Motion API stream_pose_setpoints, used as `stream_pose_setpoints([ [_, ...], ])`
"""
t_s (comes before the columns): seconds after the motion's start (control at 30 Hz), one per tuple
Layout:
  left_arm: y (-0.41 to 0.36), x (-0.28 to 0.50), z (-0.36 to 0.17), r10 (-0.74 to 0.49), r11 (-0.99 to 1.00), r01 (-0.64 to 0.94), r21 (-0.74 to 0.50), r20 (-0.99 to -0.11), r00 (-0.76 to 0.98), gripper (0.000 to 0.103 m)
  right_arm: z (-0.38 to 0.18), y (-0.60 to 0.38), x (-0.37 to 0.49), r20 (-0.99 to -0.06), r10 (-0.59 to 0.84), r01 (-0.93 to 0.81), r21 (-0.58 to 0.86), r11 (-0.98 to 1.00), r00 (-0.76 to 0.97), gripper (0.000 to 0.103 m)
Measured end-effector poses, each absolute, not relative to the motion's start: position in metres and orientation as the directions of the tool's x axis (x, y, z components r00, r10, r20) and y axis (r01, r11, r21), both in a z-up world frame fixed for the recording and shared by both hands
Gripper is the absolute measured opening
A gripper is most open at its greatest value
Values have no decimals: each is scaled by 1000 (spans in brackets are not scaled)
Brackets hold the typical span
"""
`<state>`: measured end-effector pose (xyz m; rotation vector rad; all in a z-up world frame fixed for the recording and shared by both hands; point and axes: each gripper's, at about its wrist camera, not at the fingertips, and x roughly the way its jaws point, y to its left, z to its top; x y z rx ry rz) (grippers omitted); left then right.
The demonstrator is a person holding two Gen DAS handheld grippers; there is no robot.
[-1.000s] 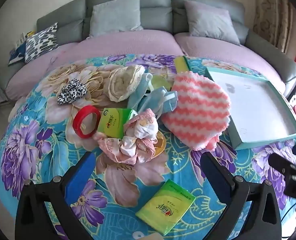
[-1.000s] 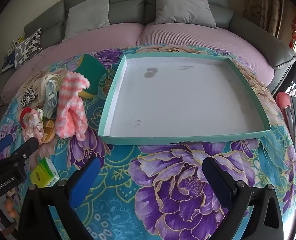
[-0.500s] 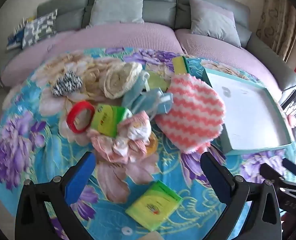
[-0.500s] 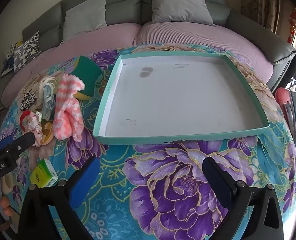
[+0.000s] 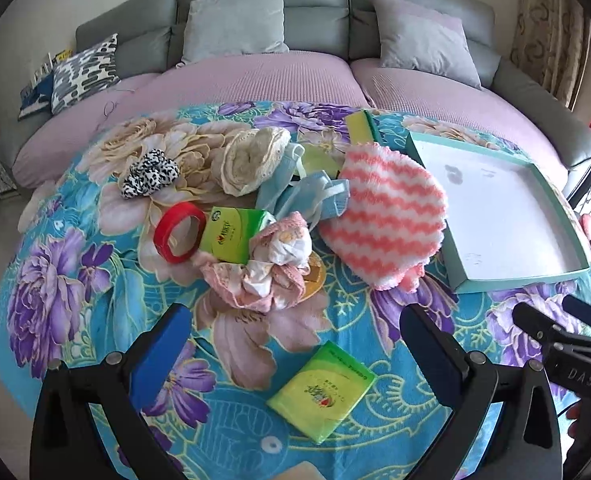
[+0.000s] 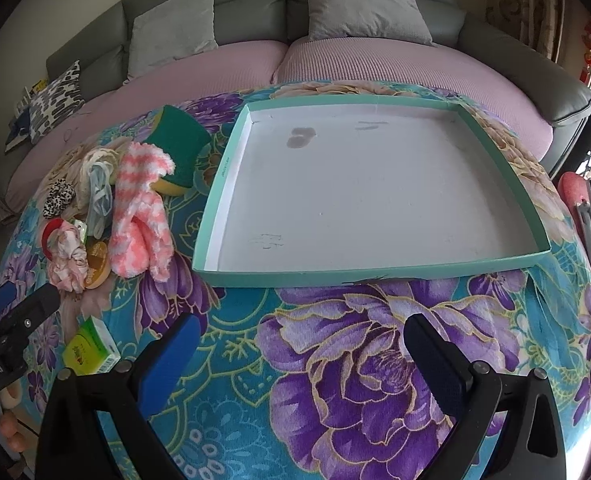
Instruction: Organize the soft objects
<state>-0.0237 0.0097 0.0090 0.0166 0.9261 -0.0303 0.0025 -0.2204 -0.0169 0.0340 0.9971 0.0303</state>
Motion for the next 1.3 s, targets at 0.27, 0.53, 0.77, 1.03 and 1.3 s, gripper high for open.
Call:
stream_pose_setpoints([
  [0.27, 6, 1, 2, 32, 999, 17, 51, -818, 574, 103, -25, -220, 16, -845, 37, -21, 31, 999, 534, 103],
  [0.53, 3, 9, -4, 57, 997, 11, 77, -821, 568, 103, -34, -219, 25, -856, 27, -17, 21, 1000, 517, 103],
  [0.77, 4, 10, -7, 41, 998, 20, 63, -824, 564, 103, -38, -217, 32, -861, 14, -11, 9, 1000, 508, 103],
  [1.03, 6, 9, -7, 55, 997, 8, 72, -820, 570, 103, -40, -210, 32, -859, -17, -7, -24, 1000, 511, 103],
  [1.3, 13, 10, -9, 32, 999, 2, 40, -823, 567, 103, -40, -200, 31, -860, -36, -8, -47, 999, 509, 103],
])
